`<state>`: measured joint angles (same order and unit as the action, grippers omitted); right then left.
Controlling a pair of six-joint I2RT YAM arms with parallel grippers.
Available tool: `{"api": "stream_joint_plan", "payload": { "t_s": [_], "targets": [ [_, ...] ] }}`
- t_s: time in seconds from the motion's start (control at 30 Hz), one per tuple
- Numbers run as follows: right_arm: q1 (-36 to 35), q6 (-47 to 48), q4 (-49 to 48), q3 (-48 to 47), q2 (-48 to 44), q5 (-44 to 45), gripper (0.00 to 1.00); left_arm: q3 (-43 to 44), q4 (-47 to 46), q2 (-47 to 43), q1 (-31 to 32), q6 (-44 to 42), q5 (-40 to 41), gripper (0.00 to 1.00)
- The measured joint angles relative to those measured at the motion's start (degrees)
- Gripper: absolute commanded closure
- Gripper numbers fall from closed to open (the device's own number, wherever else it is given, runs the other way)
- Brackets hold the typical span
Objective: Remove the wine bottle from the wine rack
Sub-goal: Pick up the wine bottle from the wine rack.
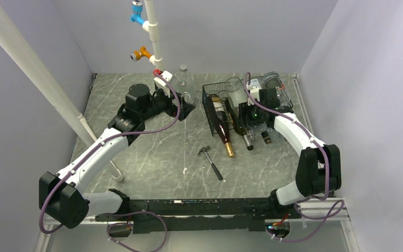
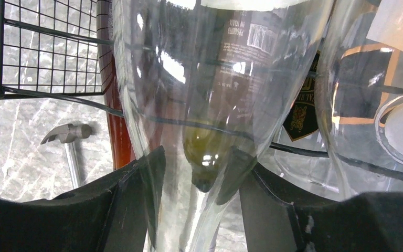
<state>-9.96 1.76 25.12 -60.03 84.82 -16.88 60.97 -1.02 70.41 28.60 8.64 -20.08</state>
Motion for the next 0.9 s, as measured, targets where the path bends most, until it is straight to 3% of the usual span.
{"api": "stream_joint_plan", "payload": {
  "t_s": [0.33,0.53,0.8,0.9],
  "targets": [
    [0.0,-0.5,-0.4,0.3,0.7,0.3,0.37,0.0,0.0,0.0,0.0,0.0,0.0,0.01],
    [0.0,-0.5,-0.4,0.9,0.7,0.4,0.41,0.0,0.0,0.0,0.0,0.0,0.0,0.00],
    [-0.2,-0.9,-0.2,1.0,0.4,0.4,0.82,0.0,0.0,0.0,0.0,0.0,0.0,0.01],
    [-0.1,-0.9,-0.1,1.0,0.2,0.3,0.93,0.0,0.0,0.0,0.0,0.0,0.0,0.00]
  ]
}}
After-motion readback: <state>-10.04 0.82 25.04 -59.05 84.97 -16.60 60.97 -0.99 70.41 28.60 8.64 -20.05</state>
